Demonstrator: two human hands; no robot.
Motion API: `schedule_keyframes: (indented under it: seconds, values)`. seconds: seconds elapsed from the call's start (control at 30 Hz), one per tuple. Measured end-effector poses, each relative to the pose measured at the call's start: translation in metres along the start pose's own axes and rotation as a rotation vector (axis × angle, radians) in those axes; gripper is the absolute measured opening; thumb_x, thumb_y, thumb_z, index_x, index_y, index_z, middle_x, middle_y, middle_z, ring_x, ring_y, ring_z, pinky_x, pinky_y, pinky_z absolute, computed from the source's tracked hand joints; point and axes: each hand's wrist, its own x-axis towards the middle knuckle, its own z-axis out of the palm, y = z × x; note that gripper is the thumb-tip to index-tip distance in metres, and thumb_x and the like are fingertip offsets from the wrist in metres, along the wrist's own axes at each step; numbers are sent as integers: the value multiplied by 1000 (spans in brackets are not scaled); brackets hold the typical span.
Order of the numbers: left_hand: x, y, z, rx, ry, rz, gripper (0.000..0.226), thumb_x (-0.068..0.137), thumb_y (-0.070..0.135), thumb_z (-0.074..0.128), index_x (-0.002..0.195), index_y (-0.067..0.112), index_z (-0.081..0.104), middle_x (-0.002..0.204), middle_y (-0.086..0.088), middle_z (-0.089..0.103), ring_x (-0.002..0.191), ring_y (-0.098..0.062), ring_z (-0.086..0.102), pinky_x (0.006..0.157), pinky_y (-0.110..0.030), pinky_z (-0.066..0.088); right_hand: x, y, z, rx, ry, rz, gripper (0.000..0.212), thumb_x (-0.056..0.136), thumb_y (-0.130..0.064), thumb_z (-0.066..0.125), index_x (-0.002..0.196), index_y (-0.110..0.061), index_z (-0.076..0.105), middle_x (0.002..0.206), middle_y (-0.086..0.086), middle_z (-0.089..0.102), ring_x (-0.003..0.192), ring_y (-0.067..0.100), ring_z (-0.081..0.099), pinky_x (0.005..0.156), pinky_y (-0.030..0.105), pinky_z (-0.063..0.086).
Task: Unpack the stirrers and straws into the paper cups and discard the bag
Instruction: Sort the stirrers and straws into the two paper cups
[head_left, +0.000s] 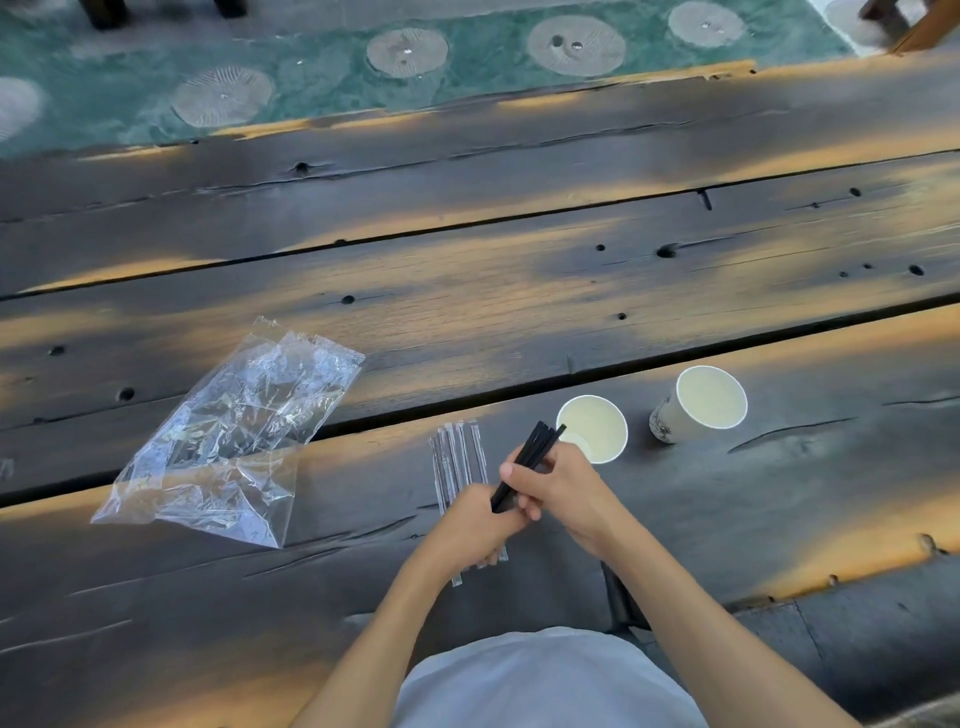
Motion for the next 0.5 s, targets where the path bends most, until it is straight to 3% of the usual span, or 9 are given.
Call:
schedule_keyframes:
  seconds: [0.17, 0.33, 0.5]
  values:
    - [5, -14, -1, 16, 40, 12, 25, 87, 36, 63, 82, 12, 58, 66, 0, 56, 57, -13, 54, 53, -28, 46, -8, -18, -47, 156, 381, -86, 10, 91, -9, 65, 83, -4, 62, 52, 9, 57, 41, 17, 43, 47, 26, 39]
    - [15, -37, -6, -18, 351, -54, 9, 86, 22, 66, 81, 15, 65, 70, 1, 60, 63, -11, 53, 60, -27, 45, -18, -31, -95, 353, 636, -224, 8, 92, -4, 63, 84, -5, 63, 56, 1, 60, 46, 13, 55, 44, 20, 44]
    - [15, -53, -16, -10, 423, -85, 8, 88, 18, 64, 81, 14, 65, 71, -1, 62, 66, -13, 54, 59, -26, 43, -15, -33, -107, 180, 749, -257, 6, 91, -7, 65, 85, -4, 64, 66, 8, 58, 49, 16, 56, 47, 22, 48]
